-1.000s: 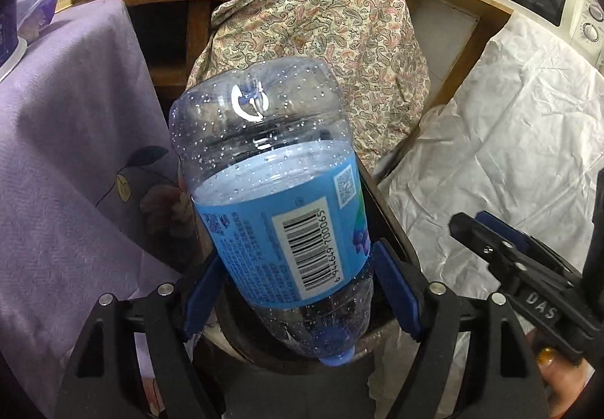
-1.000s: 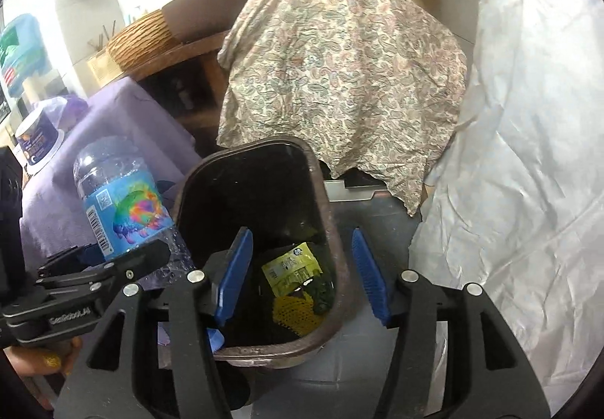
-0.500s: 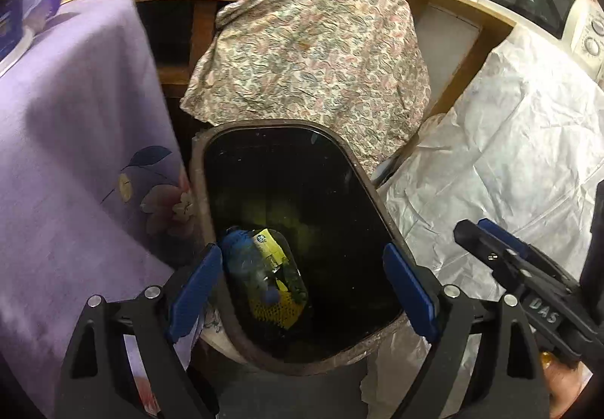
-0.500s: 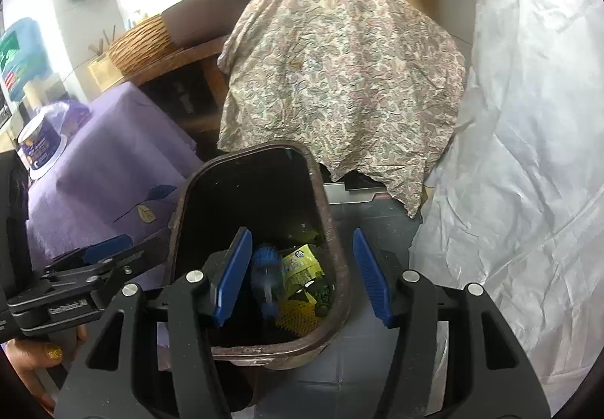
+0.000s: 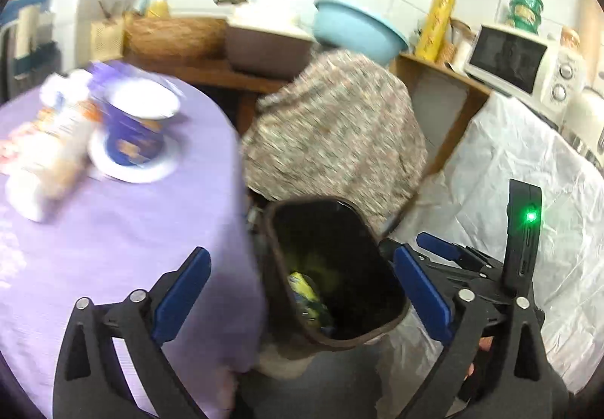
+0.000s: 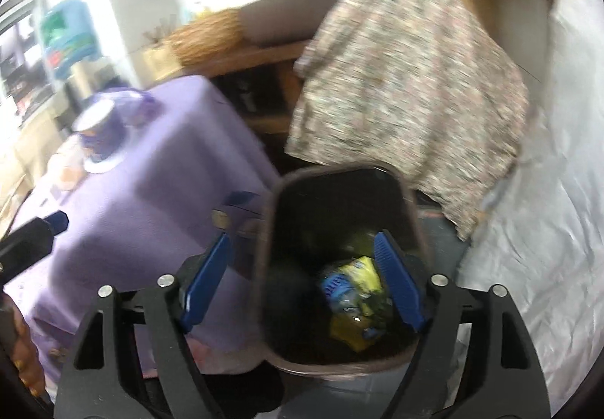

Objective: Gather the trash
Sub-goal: 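Grasp the white milk bottle with the left gripper while the right grasps the purple yogurt cup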

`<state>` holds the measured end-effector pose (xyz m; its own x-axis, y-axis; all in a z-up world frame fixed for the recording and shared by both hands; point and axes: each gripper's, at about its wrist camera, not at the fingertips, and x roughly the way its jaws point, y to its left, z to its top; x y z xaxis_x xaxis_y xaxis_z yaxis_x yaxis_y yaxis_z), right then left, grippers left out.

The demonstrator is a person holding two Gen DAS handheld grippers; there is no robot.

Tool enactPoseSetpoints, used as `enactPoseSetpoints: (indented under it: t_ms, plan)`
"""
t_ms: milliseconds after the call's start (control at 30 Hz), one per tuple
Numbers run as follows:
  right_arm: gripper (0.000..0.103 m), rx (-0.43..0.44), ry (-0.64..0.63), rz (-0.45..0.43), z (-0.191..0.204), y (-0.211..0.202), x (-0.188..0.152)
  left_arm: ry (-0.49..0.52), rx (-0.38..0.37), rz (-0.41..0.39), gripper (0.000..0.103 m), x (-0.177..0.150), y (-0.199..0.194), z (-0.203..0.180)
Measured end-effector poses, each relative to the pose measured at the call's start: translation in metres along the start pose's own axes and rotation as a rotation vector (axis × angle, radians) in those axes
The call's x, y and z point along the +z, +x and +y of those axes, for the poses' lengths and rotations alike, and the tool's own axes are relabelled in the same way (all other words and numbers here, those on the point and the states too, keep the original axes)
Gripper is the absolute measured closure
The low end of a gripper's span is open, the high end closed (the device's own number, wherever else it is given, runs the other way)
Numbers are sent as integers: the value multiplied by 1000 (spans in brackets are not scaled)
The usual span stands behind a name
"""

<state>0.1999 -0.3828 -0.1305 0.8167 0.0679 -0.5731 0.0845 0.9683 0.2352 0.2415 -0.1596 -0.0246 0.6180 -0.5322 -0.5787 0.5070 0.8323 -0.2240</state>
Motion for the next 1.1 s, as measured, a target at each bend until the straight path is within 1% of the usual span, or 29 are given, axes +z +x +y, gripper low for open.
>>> enactPoseSetpoints:
  t_ms: [67,200,267,300,367,433,500,600,700,800,833,867,900,1000,1100]
  plan:
    - [18,51,-31,-8,25,0,9,-3,51,-6,5,8,-19,21]
    - [17,156,-102,-8,80,9,26,-42,236,-36,5,18,-54,76]
    - [17,200,-128,0,106,17,33,-69,301,-38,5,18,-64,97]
    - [17,225,-139,5,119,22,37,-88,325,-37,5,16,-69,110]
    - [17,267,-156,18,146,33,46,-112,348,-33,5,14,-75,125]
    - [17,282,-165,29,169,44,56,-134,385,-35,5,13,-80,141]
    - [17,298,-167,28,190,54,69,-134,425,-26,5,12,-82,150]
    - [17,281,-173,25,212,70,84,-114,452,-5,5,13,-84,163]
    - [17,252,-172,32,227,85,94,-104,458,12,5,13,-85,171]
    - [18,205,-170,39,232,99,99,-116,420,17,5,15,-83,178]
    - [23,206,-160,49,232,103,98,-122,409,19,5,16,-83,178]
    - [32,214,-156,60,231,107,97,-124,399,19,5,17,-81,179]
    - [34,218,-153,61,230,109,96,-126,390,17,5,20,-80,180]
    - [35,223,-152,35,224,105,94,-136,386,19,5,27,-73,179]
    - [35,238,-160,16,221,95,91,-144,353,26,5,34,-65,180]
